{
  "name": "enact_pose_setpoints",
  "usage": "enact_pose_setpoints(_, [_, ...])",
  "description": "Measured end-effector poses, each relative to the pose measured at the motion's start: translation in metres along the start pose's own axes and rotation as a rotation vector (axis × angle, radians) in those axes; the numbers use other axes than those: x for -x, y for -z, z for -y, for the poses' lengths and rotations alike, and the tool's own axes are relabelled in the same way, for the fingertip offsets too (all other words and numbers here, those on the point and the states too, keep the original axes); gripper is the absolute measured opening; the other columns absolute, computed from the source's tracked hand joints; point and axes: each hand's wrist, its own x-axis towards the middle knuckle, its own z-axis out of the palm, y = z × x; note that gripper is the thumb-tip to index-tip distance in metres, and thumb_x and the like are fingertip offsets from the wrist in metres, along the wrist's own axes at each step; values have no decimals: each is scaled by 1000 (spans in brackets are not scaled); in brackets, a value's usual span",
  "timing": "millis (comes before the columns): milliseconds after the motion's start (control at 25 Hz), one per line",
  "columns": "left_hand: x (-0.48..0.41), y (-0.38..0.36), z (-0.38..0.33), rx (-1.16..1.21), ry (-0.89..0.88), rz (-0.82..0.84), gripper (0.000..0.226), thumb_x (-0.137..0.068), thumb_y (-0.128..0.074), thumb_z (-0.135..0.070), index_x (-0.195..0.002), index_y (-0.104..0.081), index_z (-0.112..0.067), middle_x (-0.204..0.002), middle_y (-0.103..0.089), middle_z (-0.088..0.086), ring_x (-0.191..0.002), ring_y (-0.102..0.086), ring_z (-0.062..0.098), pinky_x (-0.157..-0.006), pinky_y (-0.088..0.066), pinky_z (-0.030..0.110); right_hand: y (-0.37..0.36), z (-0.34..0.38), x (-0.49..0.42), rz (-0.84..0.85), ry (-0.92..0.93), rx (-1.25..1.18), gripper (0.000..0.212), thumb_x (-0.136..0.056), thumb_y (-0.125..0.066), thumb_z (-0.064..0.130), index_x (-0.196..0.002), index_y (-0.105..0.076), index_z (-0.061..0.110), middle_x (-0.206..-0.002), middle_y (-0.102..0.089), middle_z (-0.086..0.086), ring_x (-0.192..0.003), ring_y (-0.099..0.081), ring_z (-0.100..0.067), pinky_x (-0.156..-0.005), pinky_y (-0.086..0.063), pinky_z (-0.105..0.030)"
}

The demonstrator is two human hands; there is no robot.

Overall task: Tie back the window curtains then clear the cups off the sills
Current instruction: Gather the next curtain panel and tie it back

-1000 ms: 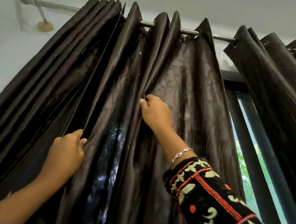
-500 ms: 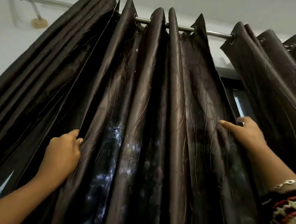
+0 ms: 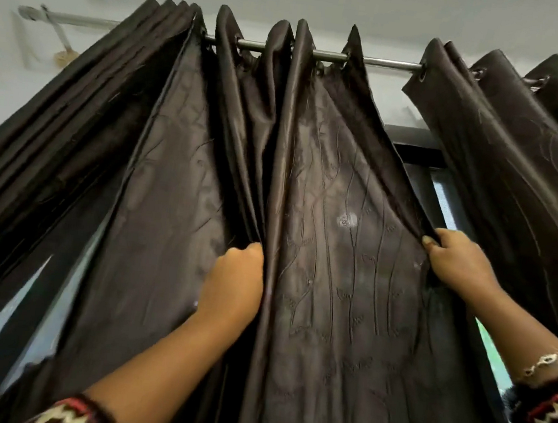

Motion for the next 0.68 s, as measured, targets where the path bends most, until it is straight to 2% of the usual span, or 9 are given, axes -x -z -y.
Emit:
enact_pose_setpoints(160, [-4,-33,-75,-58,-194,125,20,-93,-37,-7,-105,-53,-2,-107,-58,20,-101,-56,37,-81,-45,40,19,-23,-11,15,33,37,29,-97,-41,21,-115,-58,6,-116,-60,-23,-108,-53,-40,-80,-41,-39])
enact_pose_setpoints(280, [1,-55,-134,-29,-316,180,24,-91,-37,-1,-108,-54,0,-109,-58,20,-102,-55,39,-81,-44,40,30,-36,-20,5,58,50,27,-97,-40,23,-107,-58,6,-107,-62,-21,-102,-55,-40,-77,-43,-39])
enact_pose_setpoints(360, [11,-62,-163,24,-339,184,26,-89,-35,5,-108,-52,1,-109,-56,21,-102,-54,40,-76,-41,40,35,-46,-25,2,61,61,27,-97,-39,24,-107,-58,7,-103,-62,-20,-98,-56,-39,-74,-42,-38])
enact_pose_setpoints(440, [19,-66,-170,88,-291,171,23,-87,-36,6,-103,-51,-1,-102,-55,20,-98,-53,39,-71,-39,38,38,-53,-23,-3,58,42,27,-97,-40,25,-110,-57,8,-103,-62,-20,-97,-56,-40,-73,-41,-37])
enact_pose_setpoints(560, [28,-67,-148,157,-155,110,16,-85,-38,4,-92,-47,-7,-87,-53,16,-92,-55,38,-68,-39,37,35,-59,-15,32,98,-37,28,-96,-44,27,-106,-59,6,-93,-62,-17,-90,-57,-37,-70,-43,-36])
enact_pose_setpoints(640, [35,-65,-125,178,-90,35,13,-88,-39,2,-87,-46,-8,-93,-59,19,-91,-56,38,-64,-36,34,30,-57,-4,105,107,-148,30,-91,-53,32,-106,-62,7,-94,-66,-15,-91,-60,-35,-79,-50,-41])
enact_pose_setpoints(680, [37,-63,-113,180,-66,7,13,-90,-40,1,-88,-48,-8,-98,-61,20,-92,-57,36,-62,-32,27,27,-56,2,147,98,-221,31,-88,-59,34,-105,-64,9,-95,-67,-14,-91,-62,-34,-83,-51,-45])
